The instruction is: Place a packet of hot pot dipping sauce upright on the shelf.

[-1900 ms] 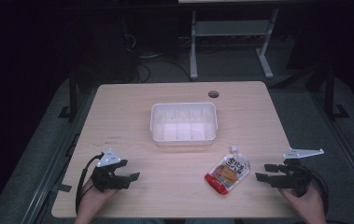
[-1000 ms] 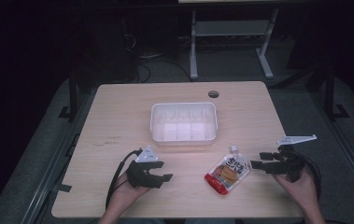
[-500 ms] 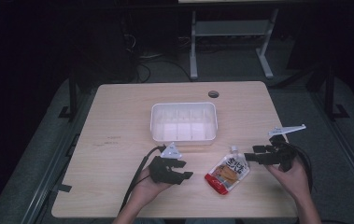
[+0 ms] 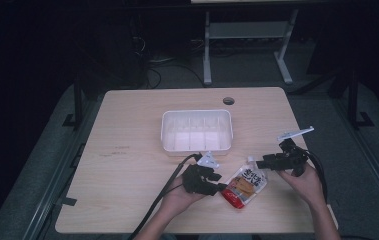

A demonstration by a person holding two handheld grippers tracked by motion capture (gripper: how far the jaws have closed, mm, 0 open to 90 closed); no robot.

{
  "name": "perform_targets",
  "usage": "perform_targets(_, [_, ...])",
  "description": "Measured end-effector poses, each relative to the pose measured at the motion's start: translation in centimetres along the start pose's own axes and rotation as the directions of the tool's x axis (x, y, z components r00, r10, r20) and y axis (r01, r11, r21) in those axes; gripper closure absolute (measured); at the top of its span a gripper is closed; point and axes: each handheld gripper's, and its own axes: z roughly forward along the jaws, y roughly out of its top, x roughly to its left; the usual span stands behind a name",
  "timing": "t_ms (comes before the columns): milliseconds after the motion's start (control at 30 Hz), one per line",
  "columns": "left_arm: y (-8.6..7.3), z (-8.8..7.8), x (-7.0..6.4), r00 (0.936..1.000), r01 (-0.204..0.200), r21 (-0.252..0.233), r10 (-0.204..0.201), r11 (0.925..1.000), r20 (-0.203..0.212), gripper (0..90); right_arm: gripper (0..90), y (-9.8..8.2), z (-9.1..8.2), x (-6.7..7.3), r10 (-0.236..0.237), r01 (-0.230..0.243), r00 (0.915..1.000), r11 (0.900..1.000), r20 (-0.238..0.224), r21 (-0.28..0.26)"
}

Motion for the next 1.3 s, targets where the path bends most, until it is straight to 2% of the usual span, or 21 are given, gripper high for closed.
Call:
perform_targets(33, [0.0,0.0,0.0,1.0,0.0,0.0,0.0,1.0,0.0,60.6,50.8,0.0,0.0,0.0,0.0,0.0,1.0,1.0,0.0,0.0])
perform_targets(133, [0.6,1.7,-0.5,0.9999,-0.011,0.038,0.011,0.9992,0.006,63.3,54.0,-0.2,0.2,-0.3,0.007,-0.007,0.9999,1.0,0.009,0.023])
perform_targets(300, [1.0,3.0,-0.9,0.9998,-0.021,0.067,0.02,0.9975,0.006,67.7,56.9,-0.4,0.2,-0.7,0.017,-0.018,0.9997,0.999,0.017,0.03])
perform_targets(333, [1.1,3.6,-0.9,0.9998,-0.017,0.09,0.017,0.9958,0.001,68.4,58.9,-0.6,0.3,-0.9,0.025,-0.026,0.9995,0.999,0.017,0.04])
perform_targets(433, [1.2,4.0,-0.8,0.9999,-0.008,0.097,0.007,0.9952,0.009,69.2,60.4,-0.7,0.5,-1.1,0.031,-0.031,0.9995,0.999,0.011,0.043])
perform_targets(633, [1.3,4.3,-0.7,1.0,-0.003,0.127,0.003,0.9919,0.001,71.2,61.0,-1.1,1.0,-1.7,0.056,-0.056,0.9984,0.997,-0.007,0.051])
perform_targets(900, [1.3,4.8,-0.7,1.0,0.0,0.171,0.001,0.9853,-0.008,74.5,60.9,-1.2,1.5,-1.8,0.058,-0.056,0.9981,0.996,-0.021,0.067])
perform_targets(1200, [1.3,5.0,-0.8,0.9998,-0.005,0.181,0.009,0.9835,-0.02,75.1,61.2,-1.5,2.0,-2.1,0.079,-0.073,0.9942,0.994,-0.073,0.075])
perform_targets(1233, [1.3,5.0,-0.8,0.9997,-0.006,0.182,0.01,0.9832,-0.021,75.1,62.1,-1.5,2.1,-2.2,0.086,-0.079,0.9921,0.994,-0.091,0.076])
perform_targets(1300, [1.2,5.0,-0.8,0.9997,-0.007,0.184,0.012,0.9829,-0.022,75.1,62.2,-1.5,2.1,-2.1,0.084,-0.078,0.9923,0.994,-0.091,0.077])
